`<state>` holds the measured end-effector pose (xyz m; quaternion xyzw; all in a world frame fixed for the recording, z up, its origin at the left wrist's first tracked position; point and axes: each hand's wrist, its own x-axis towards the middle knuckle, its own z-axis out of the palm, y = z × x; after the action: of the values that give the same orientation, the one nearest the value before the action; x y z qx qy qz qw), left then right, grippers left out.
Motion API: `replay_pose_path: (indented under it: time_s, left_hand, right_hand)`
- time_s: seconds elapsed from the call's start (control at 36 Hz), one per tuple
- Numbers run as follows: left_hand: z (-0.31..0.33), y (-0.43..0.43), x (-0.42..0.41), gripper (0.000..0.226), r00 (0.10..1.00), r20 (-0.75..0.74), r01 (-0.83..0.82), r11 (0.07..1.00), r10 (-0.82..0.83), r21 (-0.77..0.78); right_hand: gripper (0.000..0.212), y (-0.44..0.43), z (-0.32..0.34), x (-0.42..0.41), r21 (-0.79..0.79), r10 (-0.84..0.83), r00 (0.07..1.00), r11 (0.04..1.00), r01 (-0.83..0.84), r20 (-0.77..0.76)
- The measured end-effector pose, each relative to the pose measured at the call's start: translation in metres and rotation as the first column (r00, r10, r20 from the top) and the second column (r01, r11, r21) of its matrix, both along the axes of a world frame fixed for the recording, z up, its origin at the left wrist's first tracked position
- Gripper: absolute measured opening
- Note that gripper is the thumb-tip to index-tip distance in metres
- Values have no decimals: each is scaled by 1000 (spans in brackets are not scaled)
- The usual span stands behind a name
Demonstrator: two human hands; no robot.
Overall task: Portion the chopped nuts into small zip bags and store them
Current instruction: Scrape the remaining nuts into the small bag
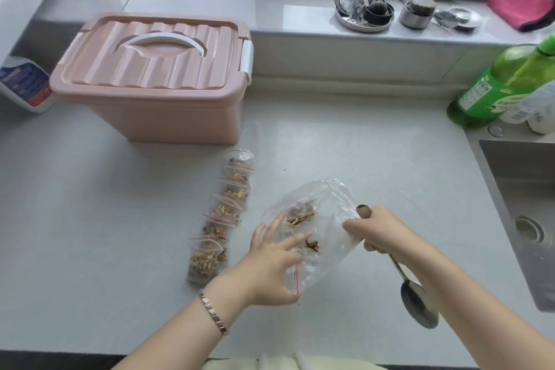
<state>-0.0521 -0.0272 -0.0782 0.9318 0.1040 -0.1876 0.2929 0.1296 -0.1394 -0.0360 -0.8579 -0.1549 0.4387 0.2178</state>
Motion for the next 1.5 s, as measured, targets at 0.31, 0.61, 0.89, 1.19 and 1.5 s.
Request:
replay_pose_path:
  time_s: [0.31,0.61,0.89,1.19,1.5]
  left_hand:
    - [-7,4,-6,28,995,-77,69,989,-59,129]
    - [-9,12,-20,53,996,19,-94,983,92,158]
    - [12,-4,-15,37,935,-12,-355,935,355,-6]
    - [3,-11,-15,39,913,-101,-396,918,395,5]
    - [0,4,21,47,938,-163,-310,951,305,-2]
  right_hand:
    - [41,-13,-14,5,111,-150,988,982,152,-25]
    - [27,-19,-6,-5,76,22,984,996,-36,178]
    - [50,-14,99,-30,314,119,813,883,-349,569]
    - [34,-23,43,-21,377,73,923,899,-224,377]
    - [20,-34,-16,-2,488,-69,987,872,-11,147]
